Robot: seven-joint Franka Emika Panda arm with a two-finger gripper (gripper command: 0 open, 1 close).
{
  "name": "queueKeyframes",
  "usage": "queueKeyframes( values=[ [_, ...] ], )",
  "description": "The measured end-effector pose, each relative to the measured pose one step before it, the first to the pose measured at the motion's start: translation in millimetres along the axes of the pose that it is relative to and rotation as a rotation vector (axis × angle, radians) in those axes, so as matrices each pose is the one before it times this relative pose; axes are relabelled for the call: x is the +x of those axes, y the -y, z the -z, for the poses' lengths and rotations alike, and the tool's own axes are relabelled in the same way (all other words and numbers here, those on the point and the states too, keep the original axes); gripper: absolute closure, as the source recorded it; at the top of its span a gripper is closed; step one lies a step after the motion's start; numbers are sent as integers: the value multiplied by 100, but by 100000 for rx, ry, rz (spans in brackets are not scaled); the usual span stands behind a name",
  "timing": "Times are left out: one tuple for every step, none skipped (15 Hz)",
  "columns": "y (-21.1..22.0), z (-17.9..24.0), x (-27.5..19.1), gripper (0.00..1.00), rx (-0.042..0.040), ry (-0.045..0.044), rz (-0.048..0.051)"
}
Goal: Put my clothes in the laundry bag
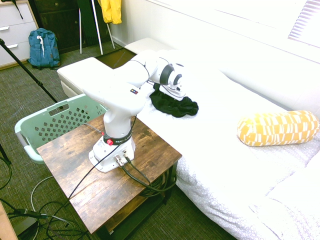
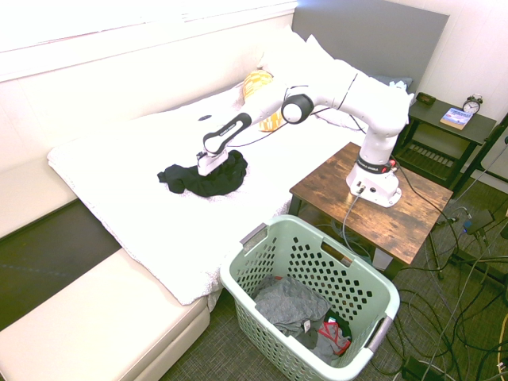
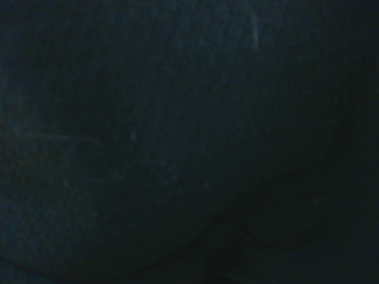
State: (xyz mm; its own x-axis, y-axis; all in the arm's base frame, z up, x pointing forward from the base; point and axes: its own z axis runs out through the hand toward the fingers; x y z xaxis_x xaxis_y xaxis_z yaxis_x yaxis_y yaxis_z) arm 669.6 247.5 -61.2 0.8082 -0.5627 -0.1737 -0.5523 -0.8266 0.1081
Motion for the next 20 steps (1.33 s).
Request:
queueKeyframes(
  values=[
    [75,55,-71,100,55,22,89],
    [24,-44,-30,100,121,176,-12],
    [-4,6,10,100,256,312,4],
    [-11,5,19,100,216,260,143],
    [-2,-1,2,100,201,260,-1],
    [-4,-1,5,100,268,341,-33],
    [-4,-1,5,100,192,245,62],
    [13,18,2,100,183,166,127],
    [14,21,2,100,103,56,100],
    [-6,1,9,100,12,10,41],
    [0,28,27,100,60,-9,35],
    [19,54,10,100,83,150,30],
    [40,90,4,100,68,136,44],
    [57,114,-11,100,52,63,34],
    [85,132,-40,100,204,-17,78],
    [185,346,-99,100,448,5,160],
    [249,466,-253,100,504,271,274],
    [265,554,-320,100,484,-51,390],
    [260,817,-435,100,336,-424,179],
    [272,1293,-513,100,381,-535,168]
  ],
)
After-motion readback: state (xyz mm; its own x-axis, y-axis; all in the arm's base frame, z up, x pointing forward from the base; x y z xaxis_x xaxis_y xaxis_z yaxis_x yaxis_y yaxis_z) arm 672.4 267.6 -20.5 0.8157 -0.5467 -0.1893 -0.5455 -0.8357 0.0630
